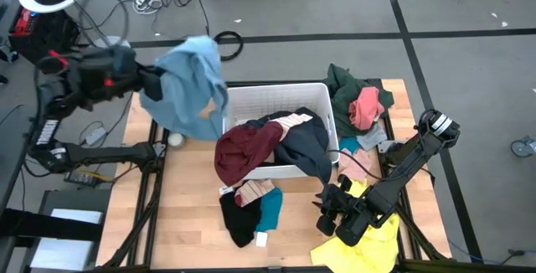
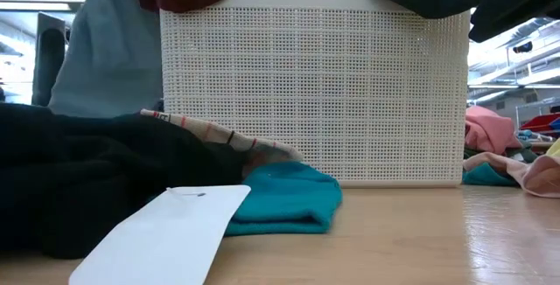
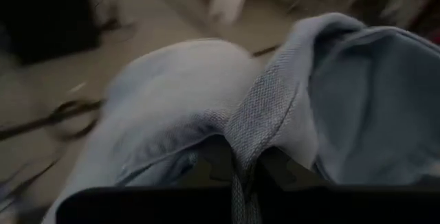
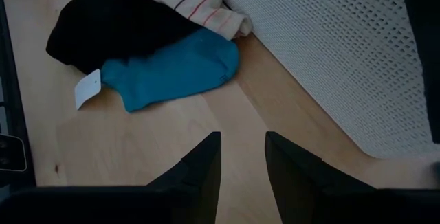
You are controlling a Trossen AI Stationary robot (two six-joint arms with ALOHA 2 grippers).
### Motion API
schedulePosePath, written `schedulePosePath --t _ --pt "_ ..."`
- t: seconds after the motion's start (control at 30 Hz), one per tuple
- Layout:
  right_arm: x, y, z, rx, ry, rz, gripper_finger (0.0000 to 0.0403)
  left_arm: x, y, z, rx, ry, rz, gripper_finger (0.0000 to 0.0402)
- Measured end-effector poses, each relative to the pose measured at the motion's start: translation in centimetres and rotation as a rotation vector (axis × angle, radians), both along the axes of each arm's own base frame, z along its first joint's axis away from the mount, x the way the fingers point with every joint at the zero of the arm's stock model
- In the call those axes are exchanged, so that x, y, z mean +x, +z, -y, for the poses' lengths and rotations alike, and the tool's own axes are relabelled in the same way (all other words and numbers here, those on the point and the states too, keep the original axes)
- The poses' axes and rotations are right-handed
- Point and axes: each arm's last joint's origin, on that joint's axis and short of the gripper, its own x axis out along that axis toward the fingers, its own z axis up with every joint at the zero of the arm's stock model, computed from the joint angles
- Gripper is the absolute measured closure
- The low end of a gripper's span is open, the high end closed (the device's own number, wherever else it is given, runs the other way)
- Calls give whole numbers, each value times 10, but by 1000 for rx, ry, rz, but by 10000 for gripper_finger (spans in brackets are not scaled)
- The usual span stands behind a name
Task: Sort clothes
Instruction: Put the blue pants into the laundry bin
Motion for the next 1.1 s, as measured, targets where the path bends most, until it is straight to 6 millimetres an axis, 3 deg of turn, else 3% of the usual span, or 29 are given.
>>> schedulePosePath --t 0.1,0.2,0.57,0.83,1.1 --pt "0 0 0 -4 0 -4 289 13 16 -1 7 -114 73 383" --pt "-3 1 -1 3 8 1 289 39 20 -4 -8 -212 85 383" --pt "-15 19 -6 -10 23 97 289 158 -8 -2 -45 -465 -38 383" --pt "-21 24 -8 -15 32 127 289 231 -54 6 -80 -559 -229 383" --pt "-21 24 -8 -13 34 128 289 291 -126 -2 -165 -570 -501 383"
